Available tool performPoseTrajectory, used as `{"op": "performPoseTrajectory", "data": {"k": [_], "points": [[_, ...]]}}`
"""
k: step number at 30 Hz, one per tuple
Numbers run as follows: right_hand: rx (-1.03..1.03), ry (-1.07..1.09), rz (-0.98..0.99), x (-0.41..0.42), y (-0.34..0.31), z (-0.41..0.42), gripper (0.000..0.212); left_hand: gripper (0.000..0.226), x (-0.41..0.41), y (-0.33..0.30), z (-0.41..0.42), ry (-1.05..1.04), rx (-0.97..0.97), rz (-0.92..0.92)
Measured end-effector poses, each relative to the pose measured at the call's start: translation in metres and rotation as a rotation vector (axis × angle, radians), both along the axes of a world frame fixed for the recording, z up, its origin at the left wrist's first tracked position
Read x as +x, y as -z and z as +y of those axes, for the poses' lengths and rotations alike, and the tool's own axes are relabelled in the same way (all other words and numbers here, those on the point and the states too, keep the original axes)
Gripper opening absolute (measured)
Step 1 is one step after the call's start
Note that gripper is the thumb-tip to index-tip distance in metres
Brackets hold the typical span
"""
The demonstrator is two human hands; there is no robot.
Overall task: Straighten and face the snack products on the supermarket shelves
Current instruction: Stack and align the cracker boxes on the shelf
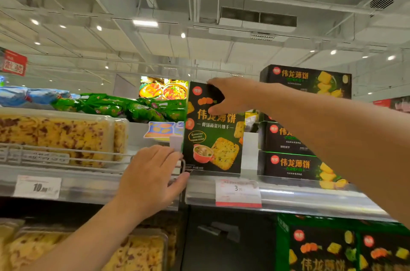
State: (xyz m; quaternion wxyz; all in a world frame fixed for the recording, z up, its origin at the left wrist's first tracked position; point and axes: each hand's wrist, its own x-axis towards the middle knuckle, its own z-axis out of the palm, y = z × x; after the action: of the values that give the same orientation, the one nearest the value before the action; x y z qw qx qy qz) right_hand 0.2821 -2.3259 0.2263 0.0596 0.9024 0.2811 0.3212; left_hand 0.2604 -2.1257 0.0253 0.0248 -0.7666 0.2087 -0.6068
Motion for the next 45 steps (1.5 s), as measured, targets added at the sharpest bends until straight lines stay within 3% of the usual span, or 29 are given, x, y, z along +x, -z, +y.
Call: {"op": "performPoseTrajectory", "data": {"k": [16,25,32,40,45], "points": [[0.161,0.109,-0.007,-0.033,-0.003,0.007,0.081,0.046,-0.006,0.003,0.004,0.008,-0.036,0.146],[0.271,0.028,-0.293,-0.133,0.018,-0.027,0.079,0.027,-0.008,0.002,0.0,0.002,-0.103,0.141],[0.264,0.007,-0.256,-0.189,0.105,-0.054,0.084,0.025,-0.008,-0.002,-0.007,0.023,-0.14,0.229],[0.265,-0.032,-0.231,-0.151,0.24,-0.063,0.082,0.018,-0.004,0.0,-0.005,0.011,-0.128,0.182],[0.194,0.046,-0.189,-0.115,0.279,-0.062,0.085,0.029,-0.004,-0.009,-0.014,-0.077,-0.082,0.181]]}}
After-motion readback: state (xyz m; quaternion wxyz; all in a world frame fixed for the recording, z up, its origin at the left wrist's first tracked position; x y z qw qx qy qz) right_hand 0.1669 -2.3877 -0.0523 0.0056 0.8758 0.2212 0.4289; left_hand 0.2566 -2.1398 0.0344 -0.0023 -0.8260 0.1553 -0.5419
